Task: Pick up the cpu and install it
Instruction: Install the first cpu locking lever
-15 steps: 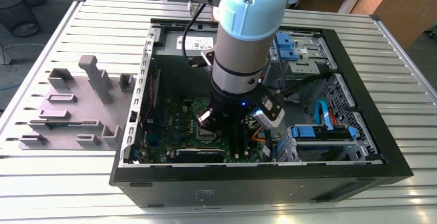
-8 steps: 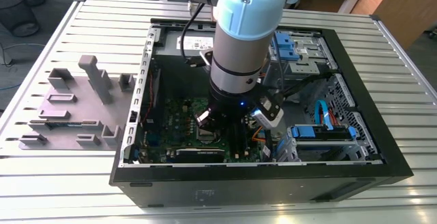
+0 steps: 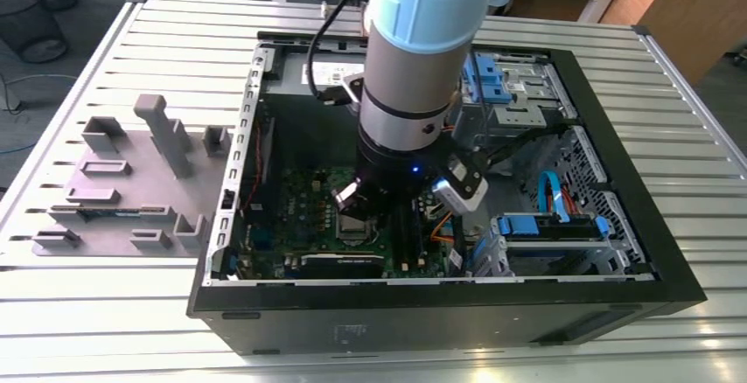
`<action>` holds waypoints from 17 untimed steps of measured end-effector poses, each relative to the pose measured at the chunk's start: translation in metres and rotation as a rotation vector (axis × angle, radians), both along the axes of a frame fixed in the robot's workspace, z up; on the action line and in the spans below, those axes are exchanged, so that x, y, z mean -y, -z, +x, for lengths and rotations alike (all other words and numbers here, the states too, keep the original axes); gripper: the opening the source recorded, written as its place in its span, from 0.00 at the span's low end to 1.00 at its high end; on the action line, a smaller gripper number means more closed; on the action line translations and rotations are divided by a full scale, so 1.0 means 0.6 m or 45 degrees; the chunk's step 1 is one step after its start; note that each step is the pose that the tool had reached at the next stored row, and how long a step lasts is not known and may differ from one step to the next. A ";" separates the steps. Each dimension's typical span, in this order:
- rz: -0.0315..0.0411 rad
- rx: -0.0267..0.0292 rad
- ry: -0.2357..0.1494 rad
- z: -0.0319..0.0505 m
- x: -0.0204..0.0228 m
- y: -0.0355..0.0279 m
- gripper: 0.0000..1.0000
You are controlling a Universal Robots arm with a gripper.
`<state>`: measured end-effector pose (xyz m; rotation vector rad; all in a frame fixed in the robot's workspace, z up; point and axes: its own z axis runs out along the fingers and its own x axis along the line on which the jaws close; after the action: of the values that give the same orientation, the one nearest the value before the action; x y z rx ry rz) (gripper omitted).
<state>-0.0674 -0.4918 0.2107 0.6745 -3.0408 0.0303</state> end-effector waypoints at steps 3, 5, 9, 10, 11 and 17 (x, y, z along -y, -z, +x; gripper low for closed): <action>-0.0003 0.0013 0.000 -0.011 0.0001 0.000 0.11; -0.0002 0.0020 0.001 -0.022 0.0000 0.001 0.11; 0.0001 0.0022 0.004 -0.037 -0.0010 0.001 0.11; 0.0002 0.0021 0.005 -0.040 -0.0019 0.001 0.11; 0.0000 0.0021 0.007 -0.043 -0.0031 0.001 0.11; 0.0001 0.0021 0.011 -0.050 -0.0214 0.002 0.11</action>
<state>-0.0972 -0.4789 0.2097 0.6615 -3.0452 0.0306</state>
